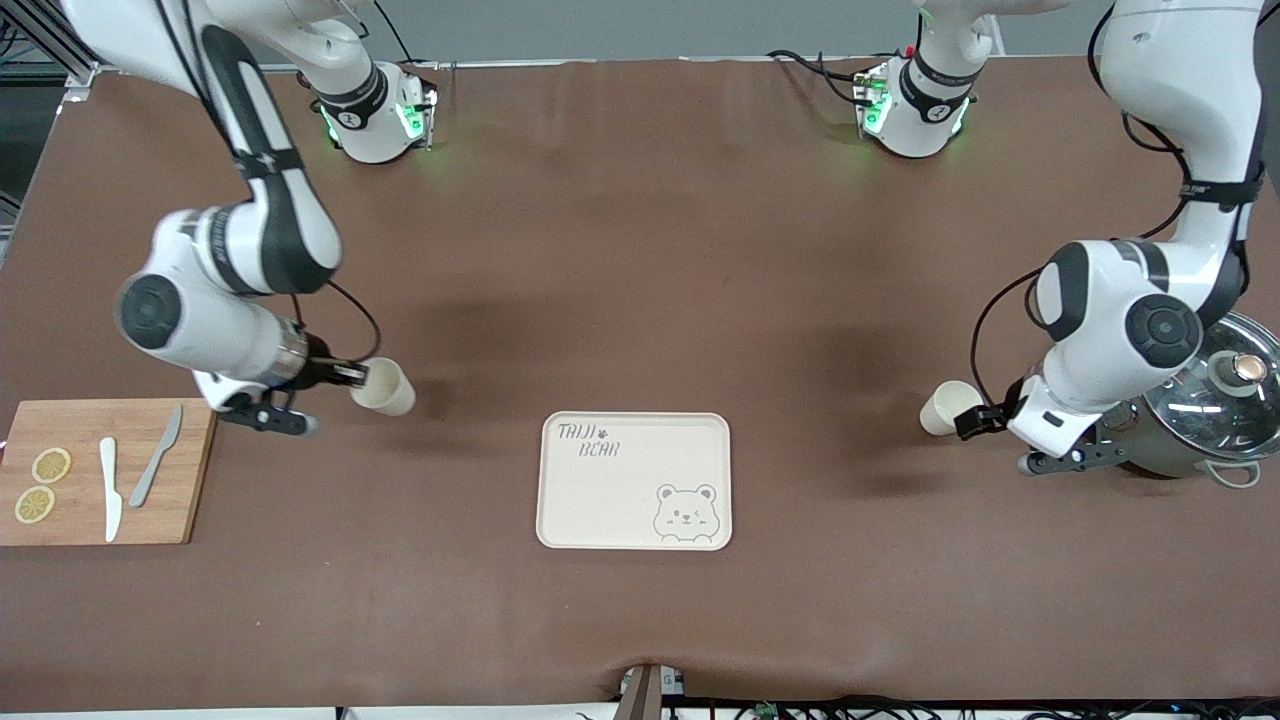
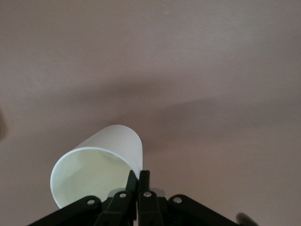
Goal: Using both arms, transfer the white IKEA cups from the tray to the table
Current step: 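Carry the cup toward the cutting board while the left gripper lowers its cup, then set both cups upright on the table, open both grippers and lift away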
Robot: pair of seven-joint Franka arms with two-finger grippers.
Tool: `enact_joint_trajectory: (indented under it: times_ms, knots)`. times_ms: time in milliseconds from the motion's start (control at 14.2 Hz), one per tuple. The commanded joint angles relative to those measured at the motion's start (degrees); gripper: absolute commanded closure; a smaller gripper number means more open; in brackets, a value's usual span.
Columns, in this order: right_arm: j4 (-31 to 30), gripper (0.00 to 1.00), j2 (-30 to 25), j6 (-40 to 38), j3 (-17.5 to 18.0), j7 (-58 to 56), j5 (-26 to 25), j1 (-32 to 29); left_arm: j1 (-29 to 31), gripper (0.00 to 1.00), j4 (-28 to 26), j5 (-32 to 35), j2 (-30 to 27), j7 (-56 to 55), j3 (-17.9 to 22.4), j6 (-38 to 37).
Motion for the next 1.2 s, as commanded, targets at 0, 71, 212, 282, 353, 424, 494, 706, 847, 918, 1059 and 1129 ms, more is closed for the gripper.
enact_joint_trajectory:
  times_ms: [0,71,212,282,353,424,494,706,847,918,1059,1129]
  knots:
    - [-7.5,1.0,-2.7,4.9,0.8,-6.2,-3.4,-3.6,0.3,0.0,5.3,-0.2,-1.7,0.5,0.1,-7.1]
    - [-10.5,1.0,-2.7,9.4,0.9,-7.9,-4.2,-4.2,0.4,0.0,7.5,-0.1,-1.8,0.5,0.1,-9.6]
    - [-12.5,1.0,-1.5,13.2,0.8,-14.5,-4.3,-7.3,0.9,0.0,10.6,0.1,-2.6,0.5,0.2,-12.8]
    - [-12.4,1.0,-0.7,13.4,0.9,-19.0,-4.3,-10.0,1.2,0.0,11.1,0.1,-3.2,0.6,0.1,-14.0]
    - [-12.3,1.0,-0.1,13.8,0.9,-22.0,-4.3,-12.1,1.4,0.0,11.2,0.1,-4.1,0.7,0.2,-14.6]
    - [-12.4,1.0,1.3,16.3,1.0,-23.2,-4.3,-13.5,1.8,0.0,11.3,0.1,-4.8,0.7,0.1,-15.1]
    - [-12.5,1.0,2.2,18.1,1.0,-24.1,-4.2,-14.3,2.1,0.0,11.3,0.1,-5.8,0.6,0.1,-16.1]
    - [-12.3,1.0,4.1,18.5,1.0,-24.5,-4.2,-14.6,2.2,0.0,11.4,0.1,-8.7,0.6,0.2,-19.0]
    - [-11.5,0.94,4.5,17.7,1.0,-24.3,-4.2,-14.8,2.7,0.0,11.4,0.2,-11.1,0.8,0.4,-19.3]
    - [-10.8,0.54,4.4,16.7,1.0,-24.3,-4.2,-14.7,3.1,0.0,11.5,0.2,-12.2,1.9,0.3,-20.4]
    - [-7.8,0.0,4.4,12.3,1.0,-24.3,-4.1,-15.2,3.1,0.0,12.2,0.2,-14.0,3.9,0.3,-22.8]
    - [-5.8,0.0,4.2,7.9,1.0,-24.3,-4.0,-15.2,3.2,0.0,12.7,0.1,-14.9,4.3,0.3,-24.8]
